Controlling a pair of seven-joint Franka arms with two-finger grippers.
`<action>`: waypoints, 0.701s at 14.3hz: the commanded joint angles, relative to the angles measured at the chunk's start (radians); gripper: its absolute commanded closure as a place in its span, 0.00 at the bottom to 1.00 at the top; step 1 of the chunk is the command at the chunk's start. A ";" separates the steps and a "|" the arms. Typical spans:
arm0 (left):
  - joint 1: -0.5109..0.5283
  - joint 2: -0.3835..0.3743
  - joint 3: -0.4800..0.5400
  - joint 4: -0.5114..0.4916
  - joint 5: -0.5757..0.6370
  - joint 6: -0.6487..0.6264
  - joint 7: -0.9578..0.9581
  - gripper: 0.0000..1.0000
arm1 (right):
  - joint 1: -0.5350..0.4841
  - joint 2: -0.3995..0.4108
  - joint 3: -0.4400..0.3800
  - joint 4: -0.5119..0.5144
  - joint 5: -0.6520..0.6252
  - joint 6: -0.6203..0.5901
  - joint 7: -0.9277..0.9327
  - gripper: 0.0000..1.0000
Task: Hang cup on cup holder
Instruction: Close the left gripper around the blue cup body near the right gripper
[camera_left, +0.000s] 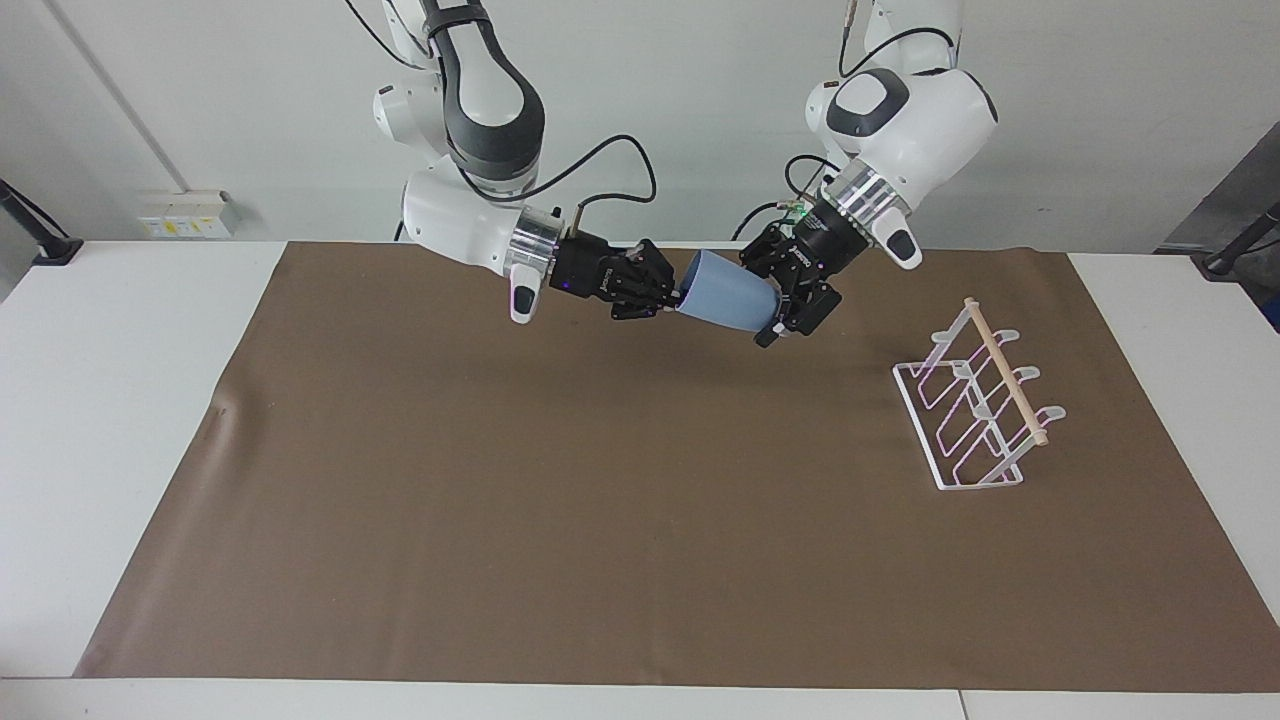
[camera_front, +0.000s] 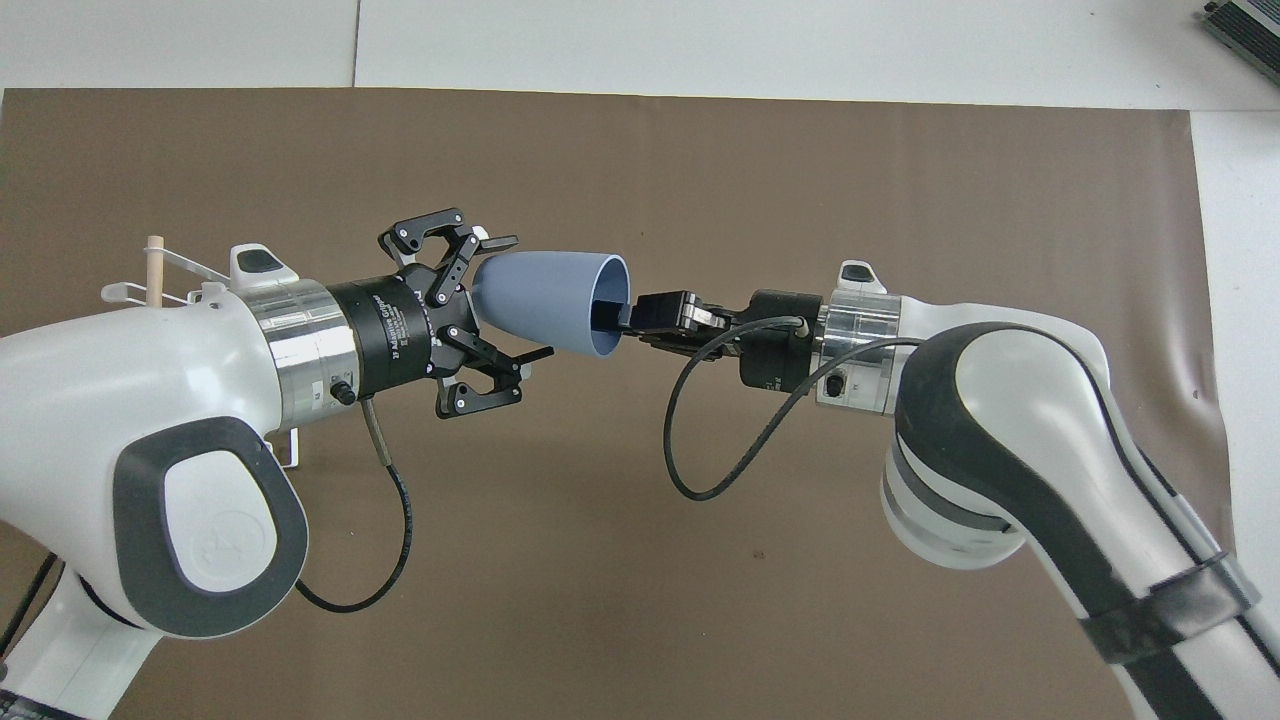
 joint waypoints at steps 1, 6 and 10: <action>-0.012 0.005 0.002 0.016 -0.011 0.010 0.006 0.00 | 0.002 -0.030 0.002 -0.025 0.008 0.016 -0.013 1.00; -0.004 0.013 0.004 0.054 -0.013 -0.024 -0.022 0.00 | 0.002 -0.030 0.002 -0.025 0.009 0.017 -0.013 1.00; -0.003 0.011 0.004 0.047 -0.013 -0.024 -0.017 0.16 | 0.002 -0.030 0.002 -0.025 0.009 0.017 -0.013 1.00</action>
